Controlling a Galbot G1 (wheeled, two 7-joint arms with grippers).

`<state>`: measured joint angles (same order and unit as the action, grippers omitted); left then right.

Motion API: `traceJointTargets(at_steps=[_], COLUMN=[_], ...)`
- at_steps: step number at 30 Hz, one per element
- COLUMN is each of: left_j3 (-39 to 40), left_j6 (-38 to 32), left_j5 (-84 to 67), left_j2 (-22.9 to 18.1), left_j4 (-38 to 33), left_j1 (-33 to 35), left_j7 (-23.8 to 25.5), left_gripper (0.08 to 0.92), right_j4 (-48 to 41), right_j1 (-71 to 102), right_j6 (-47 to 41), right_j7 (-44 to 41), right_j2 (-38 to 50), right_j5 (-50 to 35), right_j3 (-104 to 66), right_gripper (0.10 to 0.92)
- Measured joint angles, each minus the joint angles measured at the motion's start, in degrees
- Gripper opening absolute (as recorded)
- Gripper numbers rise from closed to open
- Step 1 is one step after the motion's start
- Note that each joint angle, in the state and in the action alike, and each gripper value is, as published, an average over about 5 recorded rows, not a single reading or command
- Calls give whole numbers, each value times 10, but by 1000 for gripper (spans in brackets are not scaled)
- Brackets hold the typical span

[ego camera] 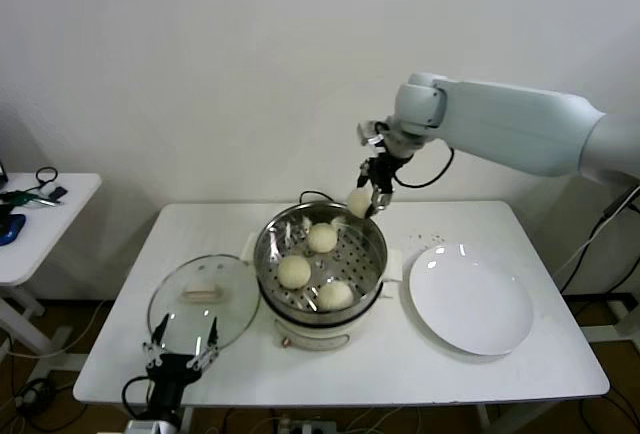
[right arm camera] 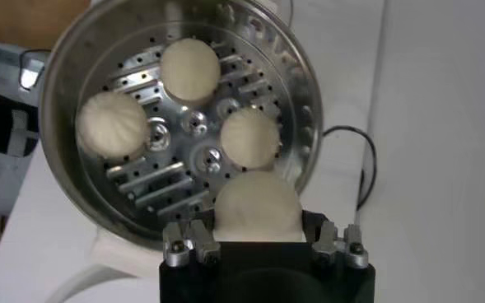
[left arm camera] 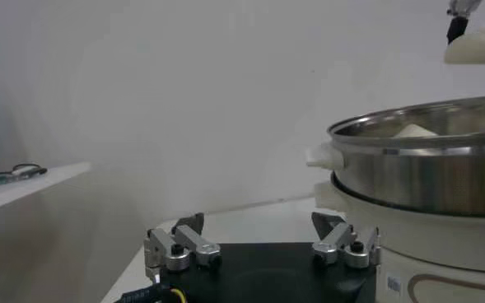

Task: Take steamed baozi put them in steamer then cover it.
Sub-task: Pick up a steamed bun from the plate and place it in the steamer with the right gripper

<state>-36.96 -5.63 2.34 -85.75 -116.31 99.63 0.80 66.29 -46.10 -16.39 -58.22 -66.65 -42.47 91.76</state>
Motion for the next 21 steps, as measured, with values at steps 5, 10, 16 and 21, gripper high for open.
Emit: traceJointTargets(at_steps=[5, 10, 16, 21], left_j3=[-3, -5, -5, -6], left_j6=[0, 0, 0, 0], left_j5=[-2, -3, -4, -4], left_j2=[1, 2, 2, 2], left_j4=[-4, -4, -4, -2], left_j1=[1, 0, -1, -3], left_j7=[0, -1, -1, -1], left_gripper=[823, 823, 823, 823], right_j4=[21, 28, 28, 24], right_j1=[-2, 6, 19, 30], right_j6=[-11, -19, -22, -24], right_j7=[15, 29, 36, 41], right_j2=[-19, -34, -46, -53], right_j5=[-28, -42, -47, -47], right_j3=[31, 53, 73, 81], right_gripper=[687, 687, 687, 687])
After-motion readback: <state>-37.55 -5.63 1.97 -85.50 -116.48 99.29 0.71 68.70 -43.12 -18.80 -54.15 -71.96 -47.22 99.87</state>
